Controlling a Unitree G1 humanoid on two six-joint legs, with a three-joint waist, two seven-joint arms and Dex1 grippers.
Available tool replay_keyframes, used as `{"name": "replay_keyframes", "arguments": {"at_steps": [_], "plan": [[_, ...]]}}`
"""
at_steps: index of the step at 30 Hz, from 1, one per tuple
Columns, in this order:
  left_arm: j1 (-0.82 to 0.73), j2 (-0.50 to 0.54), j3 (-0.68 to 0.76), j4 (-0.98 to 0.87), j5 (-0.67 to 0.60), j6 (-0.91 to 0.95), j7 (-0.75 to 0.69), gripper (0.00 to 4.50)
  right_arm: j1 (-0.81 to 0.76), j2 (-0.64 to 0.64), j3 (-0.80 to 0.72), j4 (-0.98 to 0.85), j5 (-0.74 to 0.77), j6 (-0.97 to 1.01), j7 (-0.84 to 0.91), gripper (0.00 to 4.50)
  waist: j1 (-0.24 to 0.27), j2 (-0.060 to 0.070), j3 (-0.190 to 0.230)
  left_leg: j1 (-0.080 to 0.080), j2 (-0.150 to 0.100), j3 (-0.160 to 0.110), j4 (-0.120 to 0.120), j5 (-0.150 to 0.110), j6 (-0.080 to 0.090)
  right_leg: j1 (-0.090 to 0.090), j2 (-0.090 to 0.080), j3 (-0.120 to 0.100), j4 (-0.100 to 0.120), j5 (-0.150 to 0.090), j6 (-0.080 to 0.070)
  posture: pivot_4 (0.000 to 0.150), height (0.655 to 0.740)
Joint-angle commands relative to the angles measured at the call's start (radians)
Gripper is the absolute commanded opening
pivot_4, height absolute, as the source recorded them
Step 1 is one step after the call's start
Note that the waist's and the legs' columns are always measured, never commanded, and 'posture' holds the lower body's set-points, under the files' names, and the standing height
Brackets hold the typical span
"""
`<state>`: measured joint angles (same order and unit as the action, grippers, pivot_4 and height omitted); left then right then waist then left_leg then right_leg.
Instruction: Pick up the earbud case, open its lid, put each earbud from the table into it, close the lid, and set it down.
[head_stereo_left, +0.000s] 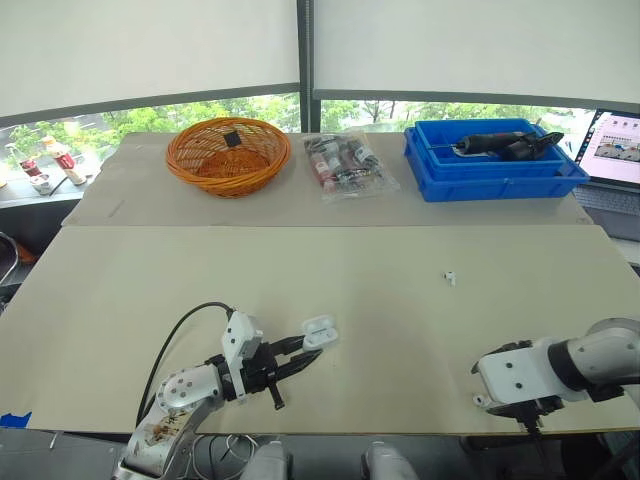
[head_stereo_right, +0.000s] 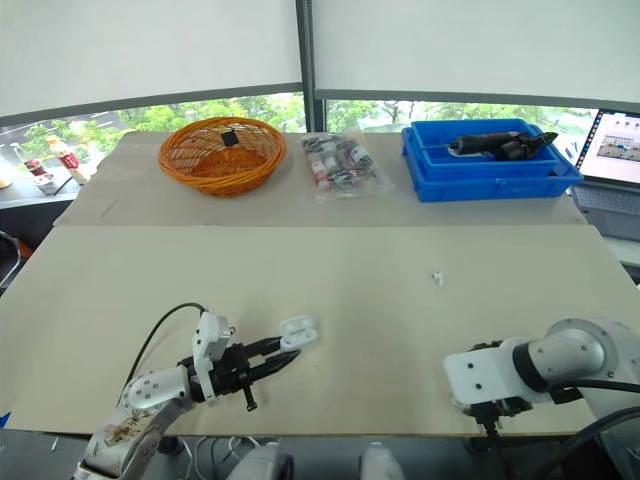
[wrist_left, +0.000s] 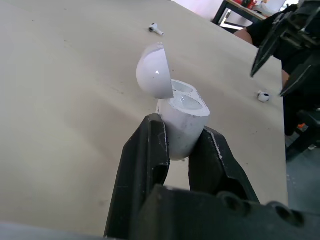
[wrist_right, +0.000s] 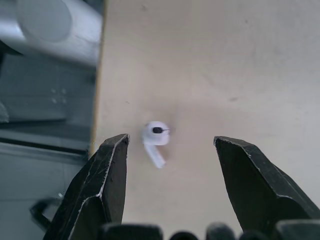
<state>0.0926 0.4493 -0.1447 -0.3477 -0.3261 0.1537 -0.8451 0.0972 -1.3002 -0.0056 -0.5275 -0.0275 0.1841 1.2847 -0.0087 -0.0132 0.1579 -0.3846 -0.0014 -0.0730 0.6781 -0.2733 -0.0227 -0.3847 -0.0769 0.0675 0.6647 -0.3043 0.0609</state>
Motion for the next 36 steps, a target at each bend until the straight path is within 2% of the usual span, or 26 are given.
{"name": "replay_keyframes", "arguments": {"at_steps": [1,11,14,19,20,26,30,35,36], "plan": [[0.005,0.002,-0.003,-0.042,-0.020,0.003,0.000,0.53,-0.052,0.015,0.063,0.005,-0.046,0.009,-0.006,3.04,-0.001,0.000,0.000,0.000,0.000,0.000,0.000,0.000,0.000,0.000,0.000,0.000,0.000,0.000,0.000,0.150,0.7400],[0.012,0.002,-0.007,-0.049,-0.019,0.007,0.009,0.53,-0.140,0.034,0.178,0.058,-0.067,0.000,0.054,3.04,-0.002,0.000,0.000,0.000,0.000,0.000,0.000,0.000,0.000,0.000,0.000,0.000,0.000,0.000,0.000,0.150,0.7400],[0.009,0.001,-0.008,-0.047,-0.018,0.006,0.011,0.53,-0.149,0.040,0.194,0.072,-0.074,0.000,0.063,2.23,-0.003,-0.001,0.000,0.000,0.000,0.000,0.000,0.000,0.000,0.000,0.000,0.000,0.000,0.000,0.000,0.150,0.7400],[0.007,0.002,-0.008,-0.042,-0.018,0.002,0.011,0.53,-0.157,0.039,0.200,0.086,-0.074,-0.004,0.081,0.52,-0.005,-0.002,-0.001,0.001,0.000,-0.001,0.000,0.000,0.000,0.001,0.000,0.000,0.000,0.000,0.000,0.150,0.7400],[0.007,0.002,-0.008,-0.041,-0.018,0.002,0.011,0.53,-0.159,0.040,0.198,0.086,-0.072,-0.005,0.082,0.37,-0.004,-0.002,-0.001,0.001,0.000,-0.001,0.000,0.000,0.000,0.001,0.000,0.000,0.000,0.000,0.000,0.150,0.7400],[-0.004,-0.006,-0.009,-0.031,-0.017,-0.002,0.013,0.53,-0.216,0.067,0.129,0.034,0.035,0.073,0.098,0.37,-0.006,-0.002,0.000,0.001,0.000,-0.001,0.000,0.000,0.000,0.001,0.000,0.000,0.000,0.000,0.000,0.150,0.7400],[-0.032,-0.029,-0.002,-0.019,-0.024,-0.004,0.027,0.53,-0.330,0.135,0.051,0.010,0.192,0.253,0.066,0.37,-0.005,-0.001,0.000,0.000,0.000,-0.002,0.000,0.000,0.000,0.000,0.000,0.000,0.000,0.000,0.000,0.150,0.7400],[-0.104,-0.090,0.009,0.014,-0.026,0.001,0.080,0.53,-0.463,0.352,-0.045,-0.023,0.396,0.524,-0.124,0.37,0.002,-0.002,0.000,-0.001,0.000,-0.004,0.000,0.000,0.000,0.000,0.000,-0.001,0.000,0.000,0.000,0.150,0.7400],[-0.128,-0.108,0.012,0.022,-0.028,0.005,0.097,0.53,-0.490,0.454,-0.085,-0.036,0.458,0.597,-0.220,0.37,0.003,-0.002,0.000,-0.001,0.000,-0.004,0.001,0.000,0.000,0.000,0.000,-0.001,0.000,0.000,0.000,0.150,0.7400]]}}
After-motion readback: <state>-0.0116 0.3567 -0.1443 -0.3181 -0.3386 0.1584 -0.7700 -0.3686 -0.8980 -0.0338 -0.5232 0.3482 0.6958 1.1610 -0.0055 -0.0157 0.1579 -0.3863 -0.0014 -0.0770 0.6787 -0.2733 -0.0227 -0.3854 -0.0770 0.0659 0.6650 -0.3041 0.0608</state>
